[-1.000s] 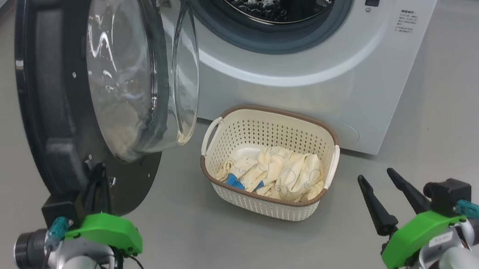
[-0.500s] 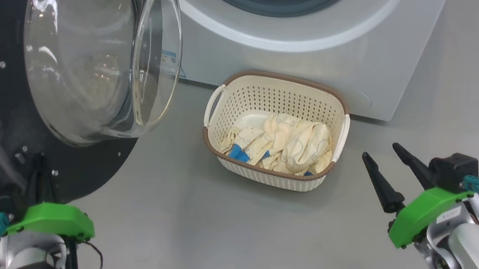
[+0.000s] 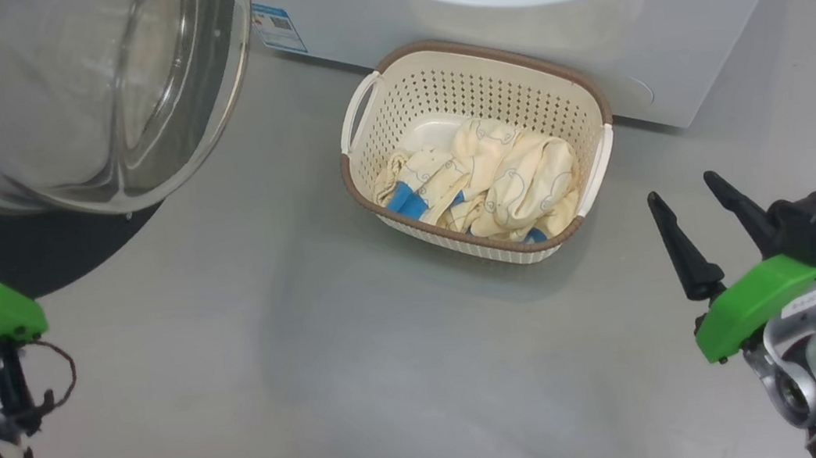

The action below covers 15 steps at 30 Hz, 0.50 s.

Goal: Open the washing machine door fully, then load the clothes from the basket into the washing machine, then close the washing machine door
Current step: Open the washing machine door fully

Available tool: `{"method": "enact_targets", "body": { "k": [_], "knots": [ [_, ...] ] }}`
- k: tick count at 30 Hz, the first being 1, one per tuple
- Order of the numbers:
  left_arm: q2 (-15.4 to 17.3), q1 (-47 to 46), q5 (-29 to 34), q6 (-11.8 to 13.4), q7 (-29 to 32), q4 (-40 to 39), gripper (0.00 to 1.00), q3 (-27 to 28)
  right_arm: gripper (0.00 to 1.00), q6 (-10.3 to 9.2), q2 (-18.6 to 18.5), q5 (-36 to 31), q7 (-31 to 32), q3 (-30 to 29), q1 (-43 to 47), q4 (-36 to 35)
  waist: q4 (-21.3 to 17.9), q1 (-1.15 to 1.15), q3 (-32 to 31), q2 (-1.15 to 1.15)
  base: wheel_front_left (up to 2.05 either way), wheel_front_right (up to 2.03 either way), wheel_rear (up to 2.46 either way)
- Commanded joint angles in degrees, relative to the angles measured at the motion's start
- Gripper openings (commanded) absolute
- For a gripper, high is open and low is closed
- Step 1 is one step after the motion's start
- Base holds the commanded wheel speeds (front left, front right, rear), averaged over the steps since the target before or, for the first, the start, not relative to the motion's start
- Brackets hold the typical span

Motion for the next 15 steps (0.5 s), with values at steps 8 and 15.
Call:
{"method": "enact_targets", "body": {
  "k": [8, 15],
  "knots": [
    [6.4, -5.51, 0.29, -1.04, -0.8, 1.27, 0.0, 6.89, 1.0, 0.01, -1.87, -1.31, 2.49, -0.79, -1.27, -6.28, -0.19, -0.02, 3.8, 0.0, 0.0, 0.0, 0.0],
    [7.85, -8.17, 2.0, -2.57, -0.8, 3.9, 0.0, 9.45, 1.0, 0.01, -2.45, -1.94, 4.27, -1.62, -0.74, -8.81, -0.17, -0.02, 5.58, 0.0, 0.0, 0.0, 0.0]
  ]
}}
